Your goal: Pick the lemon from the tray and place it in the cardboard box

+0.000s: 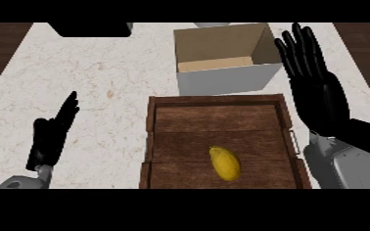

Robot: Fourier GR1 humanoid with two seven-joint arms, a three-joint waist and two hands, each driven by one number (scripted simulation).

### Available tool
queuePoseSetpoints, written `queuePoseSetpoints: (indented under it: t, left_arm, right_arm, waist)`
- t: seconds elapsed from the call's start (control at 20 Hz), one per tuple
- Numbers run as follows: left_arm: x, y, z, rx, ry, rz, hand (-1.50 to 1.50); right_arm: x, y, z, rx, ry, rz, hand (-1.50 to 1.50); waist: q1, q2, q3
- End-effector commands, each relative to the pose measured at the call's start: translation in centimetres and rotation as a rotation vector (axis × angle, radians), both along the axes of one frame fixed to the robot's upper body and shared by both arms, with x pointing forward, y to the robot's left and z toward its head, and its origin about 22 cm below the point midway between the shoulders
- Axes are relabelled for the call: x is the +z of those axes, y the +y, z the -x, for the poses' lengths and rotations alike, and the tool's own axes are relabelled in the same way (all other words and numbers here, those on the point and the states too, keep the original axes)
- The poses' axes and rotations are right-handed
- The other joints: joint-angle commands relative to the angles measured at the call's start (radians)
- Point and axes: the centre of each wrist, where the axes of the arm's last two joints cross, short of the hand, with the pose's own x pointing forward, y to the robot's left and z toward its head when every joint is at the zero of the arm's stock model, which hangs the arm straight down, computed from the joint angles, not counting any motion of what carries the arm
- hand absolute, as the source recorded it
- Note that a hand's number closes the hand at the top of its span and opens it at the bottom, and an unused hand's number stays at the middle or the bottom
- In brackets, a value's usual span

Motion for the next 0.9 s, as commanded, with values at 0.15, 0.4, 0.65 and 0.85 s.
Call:
queuePoseSetpoints:
  t: [0.15, 0.4, 0.65, 0.85]
  left_arm:
    - [2.8, 3.6, -1.4, 0.052, -0.117, -0.205, 0.00]
    - [3.0, 3.5, -1.9, 0.062, -0.110, -0.240, 0.00]
    - [3.5, 3.5, -2.5, 0.083, -0.129, -0.257, 0.00]
    - [2.0, 4.0, -1.2, 0.087, -0.098, -0.269, 0.00]
  right_arm:
    - [-4.1, 2.0, 0.5, 0.442, 0.209, 0.184, -1.50]
    - [1.6, 0.9, 0.0, 0.556, -0.164, 0.858, -1.50]
    - [-9.9, -4.3, 0.4, 0.720, 0.083, 0.435, -1.50]
    - [-10.4, -5.8, -1.8, 0.805, -0.016, 0.455, -1.50]
  waist:
    - [0.053, -0.002, 0.002]
    - [0.057, -0.019, 0.000]
    - [0.050, 0.010, 0.007]
    - [0.050, 0.002, 0.004]
